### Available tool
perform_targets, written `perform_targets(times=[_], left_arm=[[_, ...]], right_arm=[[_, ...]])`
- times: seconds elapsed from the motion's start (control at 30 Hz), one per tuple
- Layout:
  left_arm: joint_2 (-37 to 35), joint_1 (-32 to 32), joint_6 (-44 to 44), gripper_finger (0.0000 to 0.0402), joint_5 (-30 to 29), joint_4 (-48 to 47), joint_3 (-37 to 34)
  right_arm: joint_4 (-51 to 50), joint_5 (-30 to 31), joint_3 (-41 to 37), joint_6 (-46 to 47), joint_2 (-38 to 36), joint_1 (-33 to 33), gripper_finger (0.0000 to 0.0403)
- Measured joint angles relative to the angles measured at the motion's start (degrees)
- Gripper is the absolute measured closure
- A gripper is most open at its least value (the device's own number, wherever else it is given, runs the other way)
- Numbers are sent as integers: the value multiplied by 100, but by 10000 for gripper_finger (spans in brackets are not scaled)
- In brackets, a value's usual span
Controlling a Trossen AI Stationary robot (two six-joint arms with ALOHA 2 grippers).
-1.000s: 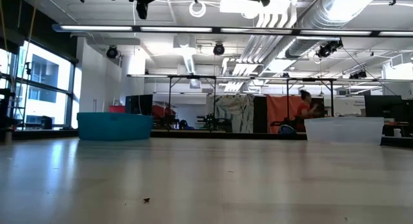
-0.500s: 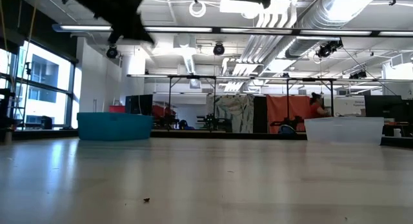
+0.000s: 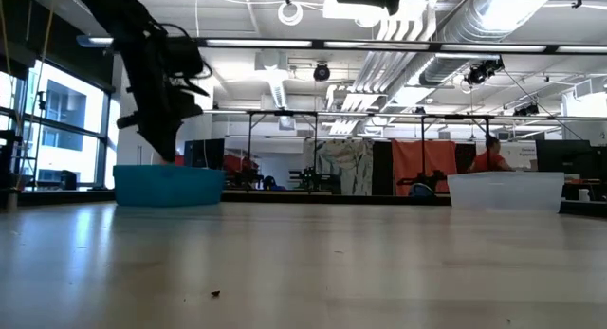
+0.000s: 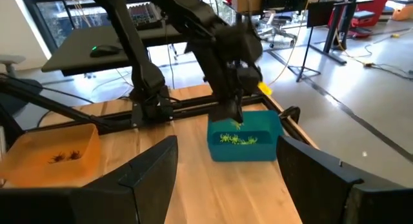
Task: Sort Halloween decoration
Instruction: Put the green spider toy into the blue bin
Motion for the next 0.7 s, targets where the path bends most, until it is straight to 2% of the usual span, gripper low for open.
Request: perform_targets(times=[0.13,0.27,0.47,0.7], left_arm=[[664,120,219,401,-25,-31,120],[1006,162,293,401,44,-50,202],[1037,162,385,385,67,-59,320],[966,171,575,331,4,-254,559]], right_arm=[[-19,4,0,163,29,0,144],[-89,7,2,362,77,0,144],[-302,7,0,439,76,0,144],[-304,7,2,466,74,0,144]])
